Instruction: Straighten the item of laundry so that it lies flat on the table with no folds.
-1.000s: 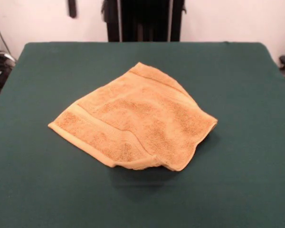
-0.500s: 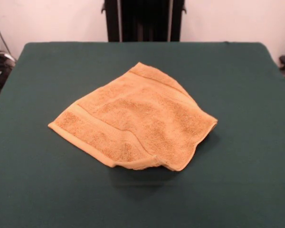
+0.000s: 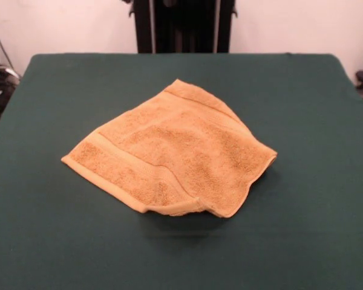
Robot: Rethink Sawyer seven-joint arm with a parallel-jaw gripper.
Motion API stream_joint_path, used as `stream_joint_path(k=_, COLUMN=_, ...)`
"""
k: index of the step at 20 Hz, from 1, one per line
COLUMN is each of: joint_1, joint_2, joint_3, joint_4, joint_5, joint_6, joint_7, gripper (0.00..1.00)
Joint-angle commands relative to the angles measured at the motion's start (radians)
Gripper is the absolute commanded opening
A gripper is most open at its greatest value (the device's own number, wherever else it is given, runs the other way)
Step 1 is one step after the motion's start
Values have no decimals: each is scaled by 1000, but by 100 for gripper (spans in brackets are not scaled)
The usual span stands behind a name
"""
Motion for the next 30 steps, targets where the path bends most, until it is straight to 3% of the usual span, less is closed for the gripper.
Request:
stream_joint_path(k=1, joint_1=59, joint_2=113, joint_3=83, joint_4=186, joint_5=42, joint_6=-104, joint_7=85, gripper=100)
stream_joint_path(k=7, joint_1=145, joint_2=101, joint_3=-17, joint_4=252, joint_5=76, joint_6=-153, joint_7=263, gripper=100)
stream_joint_path(k=14, joint_1=205, joint_2=-12, joint_3=-84, joint_4=397, joint_5=144, joint_6=-177, joint_7=315, gripper=100)
stream_joint_path(k=22, joint_1=263, joint_2=11, joint_3=-158, joint_4=394, joint_5=140, joint_6=-272, joint_7=319, gripper=100)
stream_joint_path(k=30, joint_1=373, joint_2=-189, joint_3=-267, joint_4=492, joint_5=166, joint_6=-138, joint_7=320, gripper=100)
